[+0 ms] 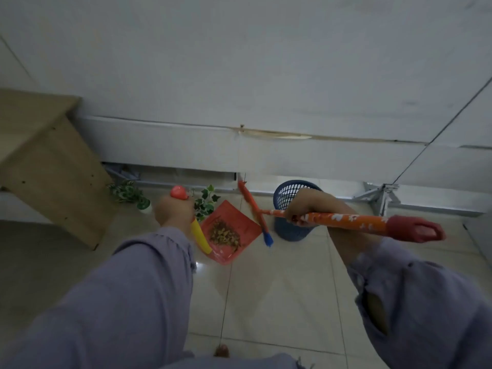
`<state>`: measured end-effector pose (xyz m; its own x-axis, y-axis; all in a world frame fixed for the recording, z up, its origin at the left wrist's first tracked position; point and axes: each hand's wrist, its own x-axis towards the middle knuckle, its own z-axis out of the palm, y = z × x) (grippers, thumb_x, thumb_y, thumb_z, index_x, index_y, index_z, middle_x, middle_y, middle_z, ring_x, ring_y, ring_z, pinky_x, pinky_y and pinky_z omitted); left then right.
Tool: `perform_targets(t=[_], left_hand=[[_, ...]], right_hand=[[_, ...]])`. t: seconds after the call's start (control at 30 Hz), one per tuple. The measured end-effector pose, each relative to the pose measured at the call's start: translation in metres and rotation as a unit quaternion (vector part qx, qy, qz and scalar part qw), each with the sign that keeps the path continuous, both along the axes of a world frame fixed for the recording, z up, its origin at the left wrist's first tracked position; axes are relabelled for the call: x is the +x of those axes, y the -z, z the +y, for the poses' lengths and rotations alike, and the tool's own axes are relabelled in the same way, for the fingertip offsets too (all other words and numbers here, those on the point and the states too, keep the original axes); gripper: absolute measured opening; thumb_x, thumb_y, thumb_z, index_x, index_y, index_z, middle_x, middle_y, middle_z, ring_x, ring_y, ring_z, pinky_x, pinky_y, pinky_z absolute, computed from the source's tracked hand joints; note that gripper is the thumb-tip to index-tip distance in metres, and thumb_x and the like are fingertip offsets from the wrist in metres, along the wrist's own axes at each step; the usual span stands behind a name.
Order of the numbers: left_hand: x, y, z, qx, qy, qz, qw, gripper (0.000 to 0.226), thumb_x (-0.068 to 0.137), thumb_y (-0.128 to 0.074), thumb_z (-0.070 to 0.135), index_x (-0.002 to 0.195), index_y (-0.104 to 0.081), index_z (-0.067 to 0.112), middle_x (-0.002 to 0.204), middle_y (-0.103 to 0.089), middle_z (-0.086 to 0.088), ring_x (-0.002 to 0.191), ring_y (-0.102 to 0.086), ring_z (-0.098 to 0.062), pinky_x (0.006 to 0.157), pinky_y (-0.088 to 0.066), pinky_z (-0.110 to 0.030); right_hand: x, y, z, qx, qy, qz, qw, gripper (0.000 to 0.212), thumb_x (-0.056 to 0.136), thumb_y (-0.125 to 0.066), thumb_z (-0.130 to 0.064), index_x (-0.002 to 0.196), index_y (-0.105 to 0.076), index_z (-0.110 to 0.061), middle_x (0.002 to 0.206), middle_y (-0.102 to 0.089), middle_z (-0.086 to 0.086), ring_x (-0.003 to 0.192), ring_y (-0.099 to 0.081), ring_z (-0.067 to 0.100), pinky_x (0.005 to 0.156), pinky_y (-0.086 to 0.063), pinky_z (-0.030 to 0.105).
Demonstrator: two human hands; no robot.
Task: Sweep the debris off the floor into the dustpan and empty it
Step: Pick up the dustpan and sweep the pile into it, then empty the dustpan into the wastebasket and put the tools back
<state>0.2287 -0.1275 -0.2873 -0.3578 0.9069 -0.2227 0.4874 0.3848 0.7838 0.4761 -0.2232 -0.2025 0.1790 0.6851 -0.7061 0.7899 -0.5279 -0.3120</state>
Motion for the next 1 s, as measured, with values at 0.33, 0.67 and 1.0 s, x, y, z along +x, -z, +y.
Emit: perform_targets(t=[0.33,0.67,1.0], left_hand=[[0.084,-0.109,-0.047,0.115,0.033,-0.029,0.992,0.022,0.070,-0.070,0.026,0.086,-0.071,0.011,0.090,-0.073,-0.016,0.086,-0.068,-0.035,0.081,-0.057,-0.043],[0.189,-0.134,-0.064,0.150,0.099,-0.068,0.981,0.024,0.073,-0.074,0.023,0.095,-0.071,0.015,0.101,-0.071,-0.016,0.094,-0.066,-0.035,0.086,-0.056,-0.043],[0.293,-0.093,-0.033,0.156,0.233,0.008,0.960,0.023,0.076,-0.072,0.015,0.098,-0.070,0.010,0.101,-0.070,-0.017,0.096,-0.064,-0.035,0.082,-0.050,-0.036]], right_hand=[[0.082,-0.088,-0.094,0.118,0.107,0.032,0.987,0.025,0.089,-0.061,-0.005,0.065,-0.056,-0.010,0.030,-0.053,-0.010,0.024,-0.048,-0.002,0.028,-0.037,0.008],[0.155,-0.093,-0.138,0.090,0.165,-0.136,0.973,0.026,0.086,-0.064,-0.016,0.061,-0.058,-0.011,0.053,-0.067,0.005,0.045,-0.052,0.006,0.045,-0.040,0.016],[0.230,-0.030,-0.127,0.009,0.248,-0.112,0.962,0.018,0.086,-0.061,-0.008,0.068,-0.060,-0.005,0.070,-0.064,0.007,0.053,-0.056,0.012,0.055,-0.049,0.021]])
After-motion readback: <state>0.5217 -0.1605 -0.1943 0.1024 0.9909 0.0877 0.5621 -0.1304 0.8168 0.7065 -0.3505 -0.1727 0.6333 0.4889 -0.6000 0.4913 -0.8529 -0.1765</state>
